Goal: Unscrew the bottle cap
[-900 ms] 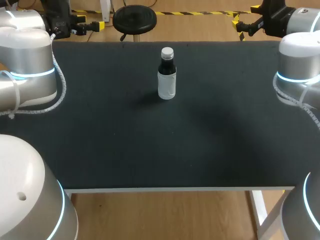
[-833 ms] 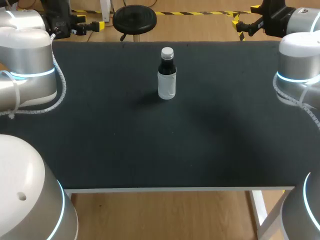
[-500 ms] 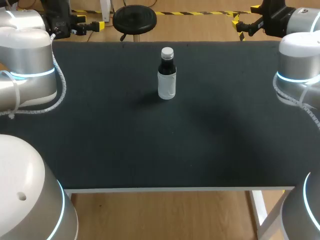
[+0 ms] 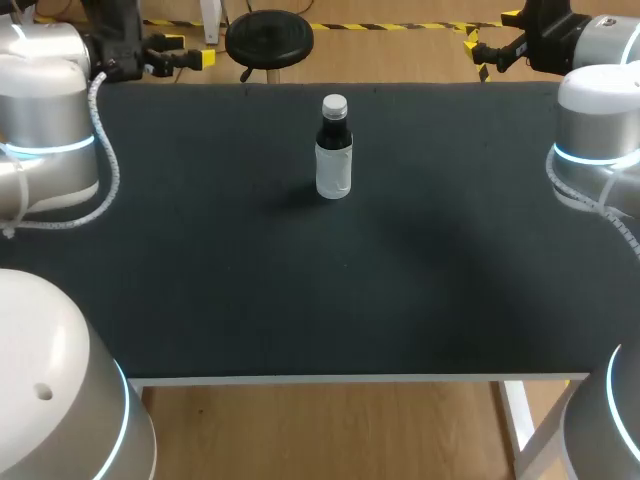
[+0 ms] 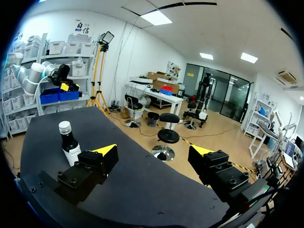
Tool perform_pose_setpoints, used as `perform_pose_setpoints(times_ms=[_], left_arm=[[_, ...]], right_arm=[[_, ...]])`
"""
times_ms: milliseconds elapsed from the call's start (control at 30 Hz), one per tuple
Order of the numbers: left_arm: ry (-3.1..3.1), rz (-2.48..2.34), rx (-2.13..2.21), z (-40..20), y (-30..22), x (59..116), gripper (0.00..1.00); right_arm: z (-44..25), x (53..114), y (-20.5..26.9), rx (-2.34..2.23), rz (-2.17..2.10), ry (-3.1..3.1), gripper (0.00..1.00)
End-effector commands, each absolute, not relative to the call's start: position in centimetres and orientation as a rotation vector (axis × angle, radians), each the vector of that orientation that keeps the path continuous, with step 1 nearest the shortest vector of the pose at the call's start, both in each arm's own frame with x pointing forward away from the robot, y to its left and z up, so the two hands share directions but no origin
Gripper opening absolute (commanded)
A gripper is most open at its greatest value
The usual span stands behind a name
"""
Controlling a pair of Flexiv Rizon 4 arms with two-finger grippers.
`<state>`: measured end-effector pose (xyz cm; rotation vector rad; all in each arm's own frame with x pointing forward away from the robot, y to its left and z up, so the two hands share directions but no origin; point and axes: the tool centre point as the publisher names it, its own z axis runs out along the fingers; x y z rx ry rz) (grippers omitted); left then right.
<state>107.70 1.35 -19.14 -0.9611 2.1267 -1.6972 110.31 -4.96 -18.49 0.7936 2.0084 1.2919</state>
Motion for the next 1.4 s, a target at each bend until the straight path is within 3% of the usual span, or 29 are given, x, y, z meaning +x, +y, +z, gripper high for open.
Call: perform_pose_setpoints(times_ms=[33,400,1400], left_arm=[[2.212,-1.89,-0.773,-20.3,1.7,108.3,1.0],[2.325,-2.138,-0.281,-22.1,-1.2,106.5,1.0],[2.342,-2.387,0.217,-27.3,-12.4,105.3,1.0]], right_arm=[[-18.5,110.3,-5.0,0.793,1.292,2.009,1.0],[-18.5,110.3,-5.0,0.793,1.292,2.009,1.0],[-18.5,110.3,-5.0,0.793,1.292,2.009,1.0]])
